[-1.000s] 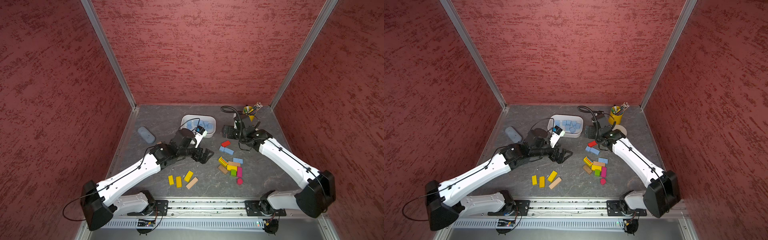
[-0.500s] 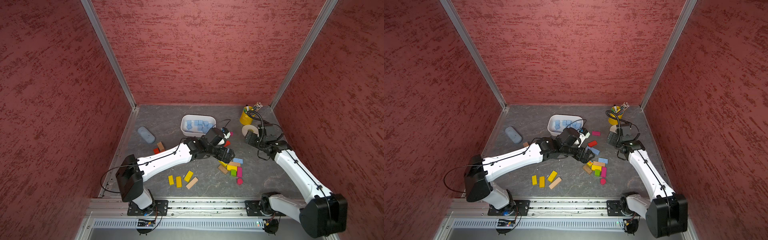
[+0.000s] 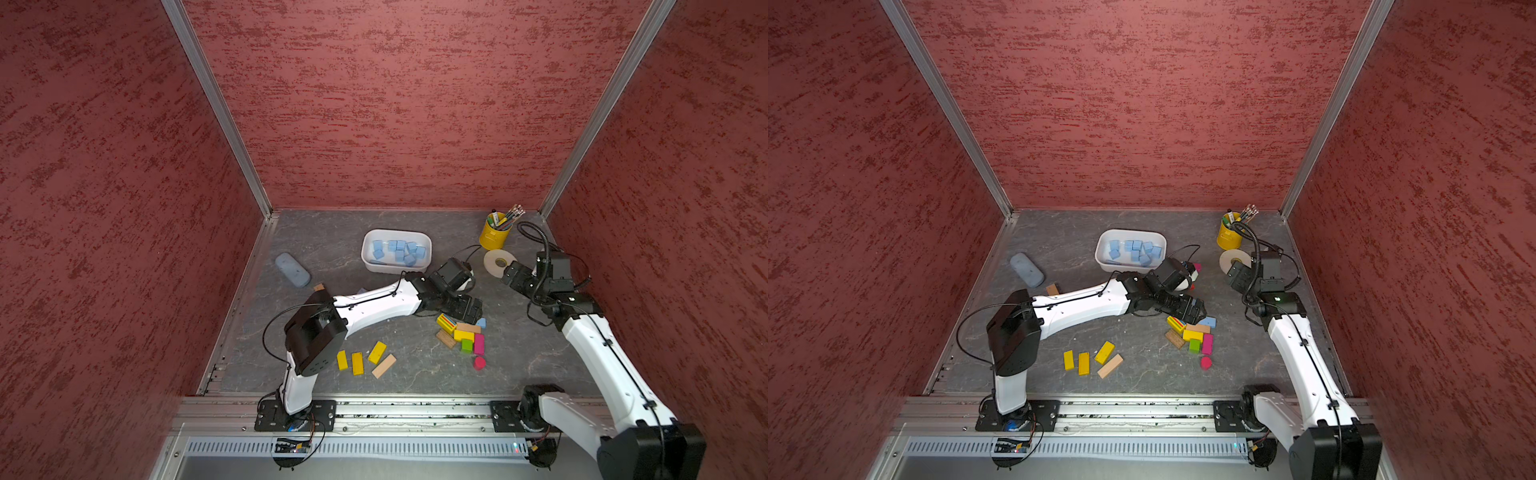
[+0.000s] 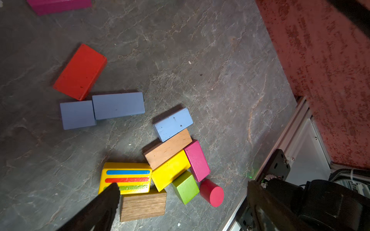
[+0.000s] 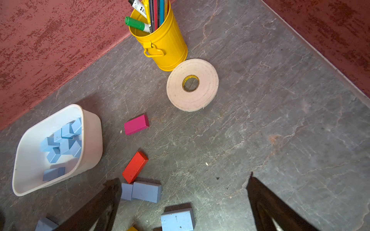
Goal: Pick out the blue building blocks
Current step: Pick up the building block from the center of the board.
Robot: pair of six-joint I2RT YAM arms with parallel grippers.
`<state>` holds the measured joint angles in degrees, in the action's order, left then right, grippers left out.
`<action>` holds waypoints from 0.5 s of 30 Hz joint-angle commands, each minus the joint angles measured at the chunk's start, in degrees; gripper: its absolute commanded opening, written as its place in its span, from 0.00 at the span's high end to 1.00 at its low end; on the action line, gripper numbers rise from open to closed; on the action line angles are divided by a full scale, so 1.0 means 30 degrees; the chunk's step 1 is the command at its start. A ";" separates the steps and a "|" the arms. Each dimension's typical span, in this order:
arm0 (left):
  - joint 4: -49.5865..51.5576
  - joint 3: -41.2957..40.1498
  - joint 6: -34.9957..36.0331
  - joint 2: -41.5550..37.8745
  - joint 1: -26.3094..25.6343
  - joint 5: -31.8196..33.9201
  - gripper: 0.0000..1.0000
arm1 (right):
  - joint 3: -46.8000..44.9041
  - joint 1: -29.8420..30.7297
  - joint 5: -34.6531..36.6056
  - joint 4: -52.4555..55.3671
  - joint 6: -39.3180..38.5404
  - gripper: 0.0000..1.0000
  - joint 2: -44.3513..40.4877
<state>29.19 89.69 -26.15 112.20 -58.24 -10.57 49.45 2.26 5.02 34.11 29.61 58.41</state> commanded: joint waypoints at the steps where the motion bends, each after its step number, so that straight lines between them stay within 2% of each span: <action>1: 0.0362 0.1169 -0.0165 0.1131 -0.0069 -0.0056 0.00 | -0.0283 -0.0193 -0.0413 -0.0383 0.0142 0.01 -0.0252; 15: 0.0587 0.3469 -0.0045 0.4376 0.0590 -0.0176 0.00 | -0.0412 -0.0300 -0.0533 -0.0442 -0.0200 0.01 -0.0390</action>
<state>30.46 98.48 -26.33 123.76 -57.12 -10.59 48.66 1.78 4.16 34.09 29.52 58.26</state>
